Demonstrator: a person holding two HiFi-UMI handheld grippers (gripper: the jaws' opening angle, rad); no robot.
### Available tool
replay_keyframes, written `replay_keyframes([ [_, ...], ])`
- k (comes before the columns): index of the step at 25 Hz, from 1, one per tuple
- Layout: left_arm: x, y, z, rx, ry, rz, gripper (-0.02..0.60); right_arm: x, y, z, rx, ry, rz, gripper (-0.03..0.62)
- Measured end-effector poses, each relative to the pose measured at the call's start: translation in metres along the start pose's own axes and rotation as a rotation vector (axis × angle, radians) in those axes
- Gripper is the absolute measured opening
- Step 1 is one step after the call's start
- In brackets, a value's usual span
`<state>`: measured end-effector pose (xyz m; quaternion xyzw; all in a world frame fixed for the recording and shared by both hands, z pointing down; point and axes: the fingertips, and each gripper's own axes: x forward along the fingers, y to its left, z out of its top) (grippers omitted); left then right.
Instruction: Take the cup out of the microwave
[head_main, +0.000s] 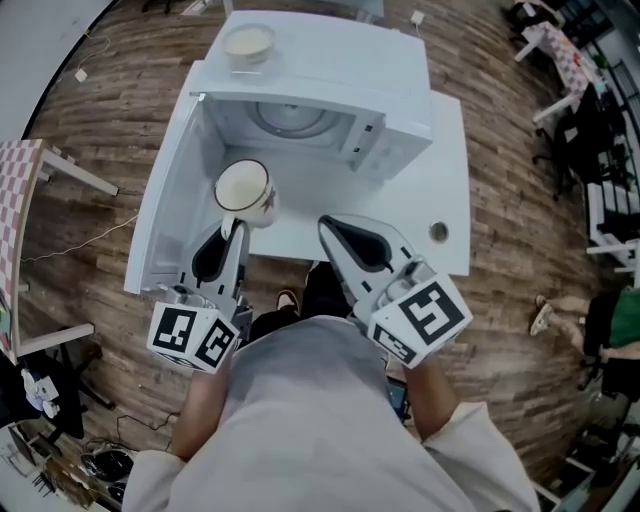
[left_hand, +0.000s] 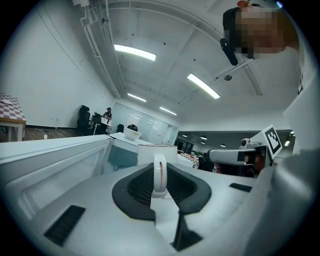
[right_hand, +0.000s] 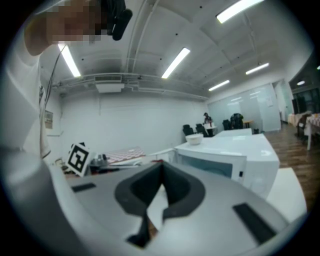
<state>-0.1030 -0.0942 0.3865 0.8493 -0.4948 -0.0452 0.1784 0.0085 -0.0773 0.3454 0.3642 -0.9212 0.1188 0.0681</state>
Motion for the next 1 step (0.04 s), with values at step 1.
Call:
replay_keyframes([
  [1, 0.0011, -0.0007, -0.0001, 0.000, -0.001, -0.003, 0.067, 0.0003, -0.0012, -0.0001, -0.002, 0.002, -0.001, 0.021],
])
